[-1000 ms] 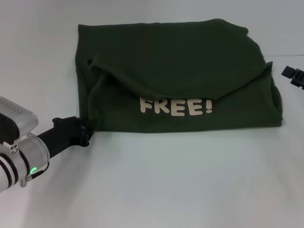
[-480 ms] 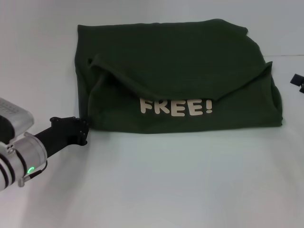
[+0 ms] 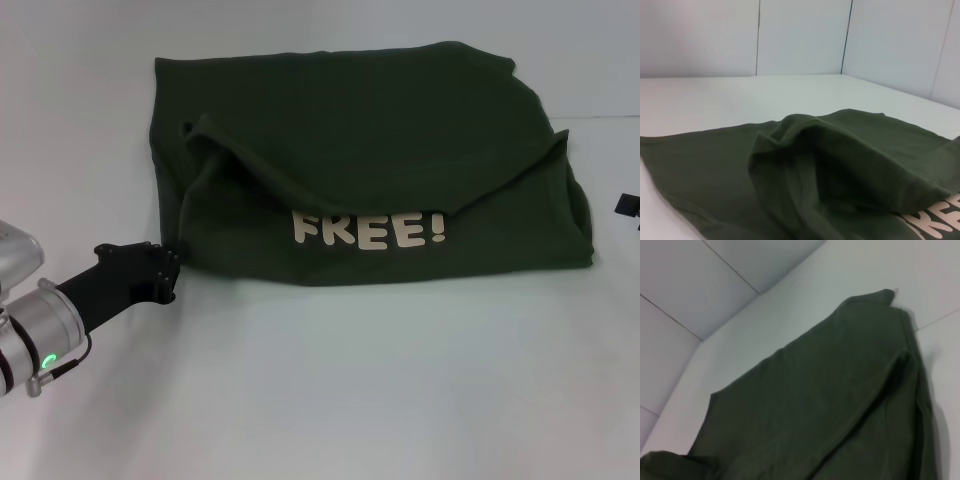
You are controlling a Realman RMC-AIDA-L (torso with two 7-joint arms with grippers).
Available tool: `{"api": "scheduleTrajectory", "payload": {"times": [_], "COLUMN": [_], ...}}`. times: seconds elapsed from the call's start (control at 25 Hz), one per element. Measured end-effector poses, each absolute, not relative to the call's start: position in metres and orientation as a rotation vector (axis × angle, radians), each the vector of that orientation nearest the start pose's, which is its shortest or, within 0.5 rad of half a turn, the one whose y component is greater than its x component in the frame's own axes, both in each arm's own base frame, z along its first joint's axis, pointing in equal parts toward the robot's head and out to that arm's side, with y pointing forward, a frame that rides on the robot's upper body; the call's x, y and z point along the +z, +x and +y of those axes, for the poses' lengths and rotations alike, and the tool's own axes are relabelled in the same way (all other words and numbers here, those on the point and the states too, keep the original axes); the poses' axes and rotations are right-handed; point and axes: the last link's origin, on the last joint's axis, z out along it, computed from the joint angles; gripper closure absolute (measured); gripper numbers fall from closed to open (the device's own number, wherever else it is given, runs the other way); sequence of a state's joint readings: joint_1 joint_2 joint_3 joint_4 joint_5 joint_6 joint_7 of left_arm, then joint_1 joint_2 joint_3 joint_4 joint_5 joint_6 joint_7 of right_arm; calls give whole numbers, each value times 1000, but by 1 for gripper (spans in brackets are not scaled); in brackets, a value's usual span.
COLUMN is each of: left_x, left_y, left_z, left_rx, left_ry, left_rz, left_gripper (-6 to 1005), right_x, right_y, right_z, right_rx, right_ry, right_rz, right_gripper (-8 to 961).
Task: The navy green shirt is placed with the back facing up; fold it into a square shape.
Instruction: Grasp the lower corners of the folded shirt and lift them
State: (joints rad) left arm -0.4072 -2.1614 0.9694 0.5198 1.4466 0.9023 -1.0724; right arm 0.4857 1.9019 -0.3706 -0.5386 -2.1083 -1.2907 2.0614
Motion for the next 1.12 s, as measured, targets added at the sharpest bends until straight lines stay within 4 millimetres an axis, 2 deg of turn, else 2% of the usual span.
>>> {"api": "scheduleTrajectory", "payload": {"times": [0.32,0.64,1.12], "left_x": [-44,-45,-45], "left_y": [-308,-308,-307], "left_z": [349,350,353], "left_rx": [-547,-541,-532], "left_ry": [-2178,-2176,-2173], "left_rz": [-744,-742,-738], "left_gripper": [989,986,982], "right_x": [71,47,38], "right_y": [358,357,355], "right_z": [368,372,374], "right_rx": [636,559,537], "right_ry": [-1877,-1893,-1894], "right_rz": [1585,1603,1591], "right_gripper": [266,338,385]}}
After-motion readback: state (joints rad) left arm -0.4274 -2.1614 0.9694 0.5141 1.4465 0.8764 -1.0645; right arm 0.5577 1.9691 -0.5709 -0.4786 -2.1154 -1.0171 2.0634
